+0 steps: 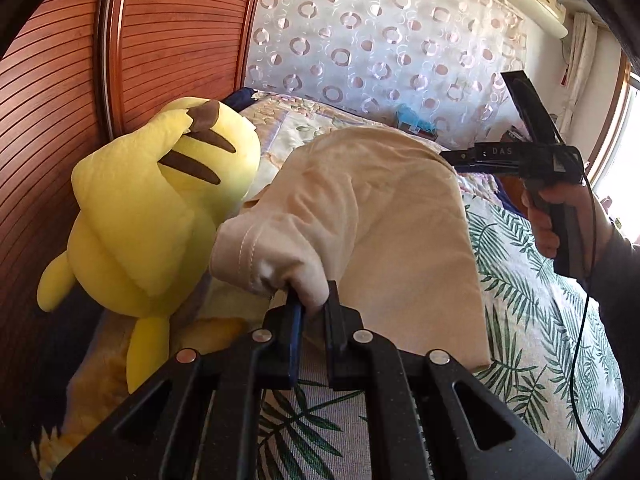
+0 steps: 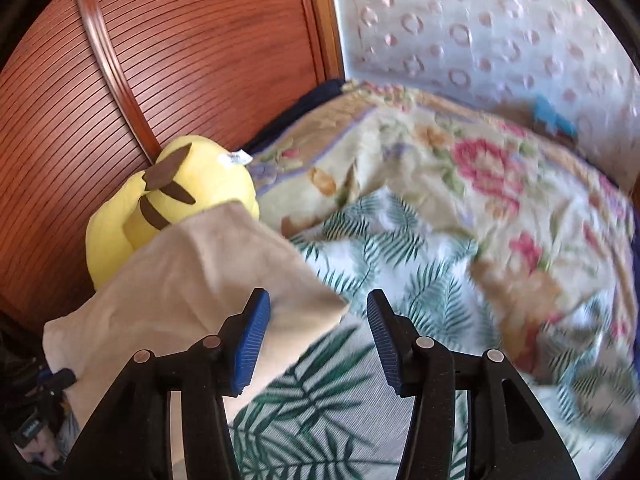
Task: Fold small clothes
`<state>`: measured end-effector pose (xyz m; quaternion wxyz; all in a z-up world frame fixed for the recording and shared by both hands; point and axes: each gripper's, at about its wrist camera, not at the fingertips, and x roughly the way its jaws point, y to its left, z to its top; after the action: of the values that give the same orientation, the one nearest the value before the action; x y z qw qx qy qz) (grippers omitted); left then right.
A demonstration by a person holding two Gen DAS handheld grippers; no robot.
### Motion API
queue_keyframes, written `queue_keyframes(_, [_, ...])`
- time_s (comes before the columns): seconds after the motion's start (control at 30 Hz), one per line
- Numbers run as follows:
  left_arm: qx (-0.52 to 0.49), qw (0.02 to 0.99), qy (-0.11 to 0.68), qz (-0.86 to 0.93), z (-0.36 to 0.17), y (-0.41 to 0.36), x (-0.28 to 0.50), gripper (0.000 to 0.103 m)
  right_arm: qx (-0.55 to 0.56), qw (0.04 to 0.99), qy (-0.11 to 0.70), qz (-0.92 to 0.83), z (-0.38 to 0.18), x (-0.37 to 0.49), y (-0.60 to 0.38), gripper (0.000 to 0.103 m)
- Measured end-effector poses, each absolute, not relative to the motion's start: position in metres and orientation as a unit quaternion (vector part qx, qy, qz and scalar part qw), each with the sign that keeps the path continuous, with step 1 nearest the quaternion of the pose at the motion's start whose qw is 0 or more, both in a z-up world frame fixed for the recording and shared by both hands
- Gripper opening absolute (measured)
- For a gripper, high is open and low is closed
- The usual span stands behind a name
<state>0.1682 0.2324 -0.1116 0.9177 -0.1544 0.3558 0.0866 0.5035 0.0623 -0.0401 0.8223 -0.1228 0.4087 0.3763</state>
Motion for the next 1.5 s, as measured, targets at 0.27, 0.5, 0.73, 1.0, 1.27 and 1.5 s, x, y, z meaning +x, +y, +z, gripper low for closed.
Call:
queue_keyframes(0.27, [-0.149,0.916,0.363,0.089,-0.112,0.231,0.17,0.01,-0.054,0.833,0.4,0.379,-0.036,0.533,0.059,0.004])
queue_keyframes(0.5, [-0.137,0.915,0.367,0.095,-0.11,0.226,0.168,0.016,-0.104,0.864,0.348,0.348,-0.026,0.526,0.074,0.006])
queue_keyframes(0.73, [-0.096,0.931,0.336,0.107,-0.086,0.216,0.149,0.053,-0.132,0.879,0.317,0.331,-0.018,0.488,0.054,0.028])
queue_keyframes(1.0, [-0.078,0.95,0.294,0.069,-0.052,0.183,0.128,0.085,-0.111,0.889,0.291,0.336,0.001,0.395,-0.011,0.034])
queue_keyframes(1.27, [-0.041,0.963,0.266,0.031,-0.022,0.128,0.109,0.086,-0.108,0.907,0.251,0.319,0.018,0.301,-0.076,0.038])
queue_keyframes(1.5, [-0.019,0.965,0.262,0.006,-0.013,0.083,0.101,0.086,-0.084,0.923,0.233,0.295,0.02,0.227,-0.127,0.057])
